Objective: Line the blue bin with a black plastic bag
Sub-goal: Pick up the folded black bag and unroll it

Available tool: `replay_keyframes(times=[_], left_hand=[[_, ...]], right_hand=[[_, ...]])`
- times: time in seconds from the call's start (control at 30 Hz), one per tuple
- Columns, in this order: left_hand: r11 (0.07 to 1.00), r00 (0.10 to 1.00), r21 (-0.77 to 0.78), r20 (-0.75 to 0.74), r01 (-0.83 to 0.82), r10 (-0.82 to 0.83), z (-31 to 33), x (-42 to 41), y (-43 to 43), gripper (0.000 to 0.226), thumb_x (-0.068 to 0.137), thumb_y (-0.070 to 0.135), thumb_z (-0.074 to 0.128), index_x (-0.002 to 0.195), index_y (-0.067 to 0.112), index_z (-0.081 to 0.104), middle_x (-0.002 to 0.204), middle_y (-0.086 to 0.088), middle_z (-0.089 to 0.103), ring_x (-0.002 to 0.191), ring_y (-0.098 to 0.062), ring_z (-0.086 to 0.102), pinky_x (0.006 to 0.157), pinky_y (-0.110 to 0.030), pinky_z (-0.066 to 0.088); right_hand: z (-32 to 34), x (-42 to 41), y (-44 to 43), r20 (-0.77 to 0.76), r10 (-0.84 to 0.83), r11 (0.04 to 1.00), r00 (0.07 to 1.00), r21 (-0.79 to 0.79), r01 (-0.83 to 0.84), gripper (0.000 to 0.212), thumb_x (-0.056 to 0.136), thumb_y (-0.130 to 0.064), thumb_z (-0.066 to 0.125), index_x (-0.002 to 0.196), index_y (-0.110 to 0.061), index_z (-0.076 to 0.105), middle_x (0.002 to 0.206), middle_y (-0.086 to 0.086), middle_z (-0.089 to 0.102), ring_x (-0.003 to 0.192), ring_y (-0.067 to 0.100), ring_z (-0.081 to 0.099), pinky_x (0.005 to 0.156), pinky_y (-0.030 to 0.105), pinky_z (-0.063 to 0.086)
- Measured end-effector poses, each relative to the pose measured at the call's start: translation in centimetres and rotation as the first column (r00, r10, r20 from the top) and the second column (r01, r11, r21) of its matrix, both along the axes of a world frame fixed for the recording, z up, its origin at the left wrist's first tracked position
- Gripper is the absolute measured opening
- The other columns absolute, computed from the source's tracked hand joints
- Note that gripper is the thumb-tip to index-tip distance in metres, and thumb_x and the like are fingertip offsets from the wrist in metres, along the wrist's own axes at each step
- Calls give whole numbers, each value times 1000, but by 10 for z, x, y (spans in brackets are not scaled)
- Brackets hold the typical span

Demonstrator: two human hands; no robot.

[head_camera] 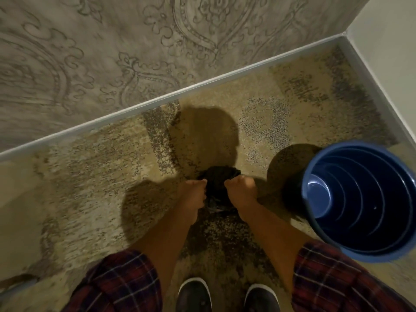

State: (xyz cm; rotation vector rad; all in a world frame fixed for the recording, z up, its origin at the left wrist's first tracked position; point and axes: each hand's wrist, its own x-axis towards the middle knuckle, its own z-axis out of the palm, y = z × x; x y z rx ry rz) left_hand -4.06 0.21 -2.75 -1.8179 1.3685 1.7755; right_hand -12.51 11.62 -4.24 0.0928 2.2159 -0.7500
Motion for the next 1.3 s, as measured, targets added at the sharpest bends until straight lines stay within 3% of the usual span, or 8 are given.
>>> replay_keyframes(times=[0.2, 0.43, 0.57, 0.7, 0.83, 0.93, 1.07, 1.3], left_hand=[[900, 930, 291, -79, -324, 360, 47, 26, 13, 75, 101, 72, 42, 130, 5, 61, 124, -19, 69, 110, -36, 69, 87, -48, 57], [612, 754, 759, -265, -221, 601, 146, 50, 15, 100, 86, 87, 51, 151, 12, 60, 155, -27, 57, 142, -51, 54, 117, -66, 43], [717, 804, 689, -365, -106, 469, 212, 39, 21, 85, 94, 76, 57, 151, 13, 60, 155, -23, 58, 143, -46, 55, 122, -63, 38], [824, 874, 562, -366, -66, 320, 283, 27, 26, 54, 95, 34, 70, 140, 3, 68, 137, -26, 72, 115, -43, 73, 89, -51, 64], [905, 871, 424, -442, -9, 216, 343, 23, 30, 39, 101, 12, 66, 139, 7, 67, 131, -23, 76, 119, -43, 73, 92, -52, 63], [972, 846, 232, -511, -35, 152, 389, 23, 33, 28, 99, 11, 70, 126, 16, 77, 122, -14, 81, 110, -34, 79, 81, -44, 67], [997, 835, 70, -550, 10, 30, 442, 27, 42, 21, 95, 25, 76, 98, 44, 86, 111, 4, 85, 104, -21, 81, 81, -37, 66], [947, 747, 297, -601, -124, 286, 495, 26, 55, 44, 103, 44, 60, 135, 16, 72, 132, -14, 77, 120, -35, 75, 92, -47, 64]], right_hand=[[93, 17, 11, 127, -386, 858, 914, -314, 406, 28, 90, -10, 75, 67, -10, 59, 68, 7, 65, 68, 22, 71, 66, 39, 66], [230, 53, 53, -45, -191, 896, 980, -416, 156, 29, 80, 0, 75, 62, -16, 59, 51, -13, 58, 47, 0, 52, 48, 16, 45], [298, 82, 84, -61, 1, 926, 998, -377, -24, 35, 75, -6, 75, 56, -27, 54, 52, -10, 56, 50, 2, 51, 52, 19, 45], [354, 99, 112, 5, 47, 933, 999, -357, -42, 23, 62, -21, 70, 53, -32, 52, 47, -8, 51, 46, 1, 46, 49, 18, 39], [396, 99, 131, 99, -68, 926, 993, -364, 100, 26, 59, -14, 74, 68, -37, 70, 65, -6, 73, 63, 5, 68, 64, 26, 55], [432, 85, 138, 49, -339, 828, 940, -458, 323, 46, 75, -6, 76, 111, -33, 71, 110, 3, 77, 105, 23, 73, 87, 36, 59], [486, 57, 117, -213, -305, 878, 928, -441, 188, 49, 85, -46, 79, 128, -40, 58, 124, -25, 62, 109, -11, 62, 85, 11, 50], [547, 46, 71, -468, 8, 956, 884, -256, -145, 74, 82, -84, 57, 140, -40, 50, 118, -25, 50, 103, -11, 49, 74, 5, 41]])
